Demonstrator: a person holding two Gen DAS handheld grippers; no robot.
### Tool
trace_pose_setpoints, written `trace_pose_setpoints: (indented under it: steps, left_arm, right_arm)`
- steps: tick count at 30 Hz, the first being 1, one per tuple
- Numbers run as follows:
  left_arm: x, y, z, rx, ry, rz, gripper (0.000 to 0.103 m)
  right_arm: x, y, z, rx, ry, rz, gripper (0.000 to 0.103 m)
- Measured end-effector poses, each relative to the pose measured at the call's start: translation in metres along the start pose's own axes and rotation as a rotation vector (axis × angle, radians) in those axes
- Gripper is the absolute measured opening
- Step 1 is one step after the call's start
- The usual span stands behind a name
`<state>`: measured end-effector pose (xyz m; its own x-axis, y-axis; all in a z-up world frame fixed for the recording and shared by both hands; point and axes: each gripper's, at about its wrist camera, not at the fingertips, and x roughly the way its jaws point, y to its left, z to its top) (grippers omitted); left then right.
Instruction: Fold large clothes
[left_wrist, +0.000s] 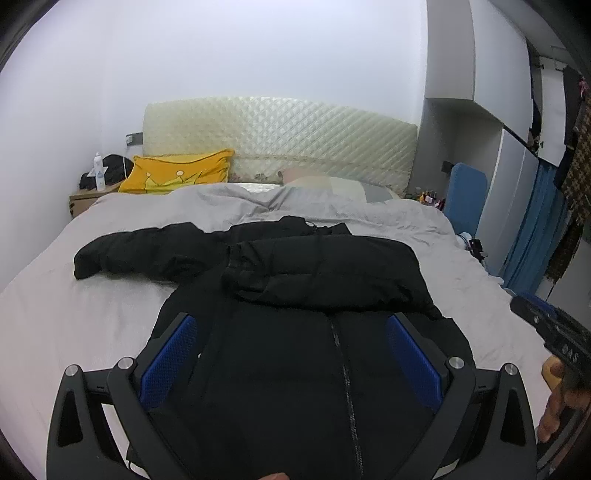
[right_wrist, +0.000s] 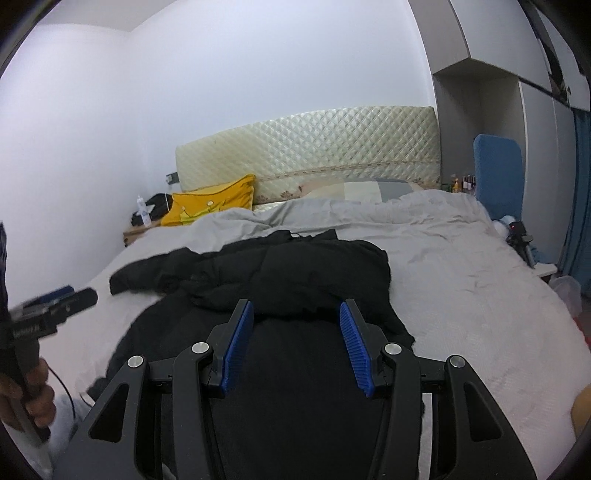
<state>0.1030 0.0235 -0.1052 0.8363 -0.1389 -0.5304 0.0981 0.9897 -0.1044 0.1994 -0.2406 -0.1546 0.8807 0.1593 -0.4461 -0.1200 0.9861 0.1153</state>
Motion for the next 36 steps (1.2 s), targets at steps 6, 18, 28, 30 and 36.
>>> trace_pose_setpoints:
  steps: [6, 18, 28, 30, 36]
  left_arm:
    - [0.008, 0.011, -0.004, -0.024, 0.018, 0.000, 0.102]
    - [0.022, 0.062, 0.045, -0.075, 0.082, -0.037, 0.102]
    - [0.027, 0.154, 0.116, -0.091, 0.025, 0.048, 0.102]
    - [0.036, 0.175, 0.124, -0.104, 0.033, 0.066, 0.102]
    - [0.083, 0.261, 0.131, -0.214, 0.094, 0.114, 0.102]
  right_arm:
    - [-0.001, -0.008, -0.021, 0.016, 0.003, -0.035, 0.047]
    - [0.000, -0.012, -0.026, 0.025, -0.012, -0.058, 0.051]
    - [-0.002, -0.016, -0.026, 0.040, -0.030, -0.067, 0.075]
    - [-0.001, -0.015, -0.027, 0.039, -0.026, -0.072, 0.079]
    - [0.007, -0.009, -0.031, 0.017, -0.006, -0.093, 0.089]
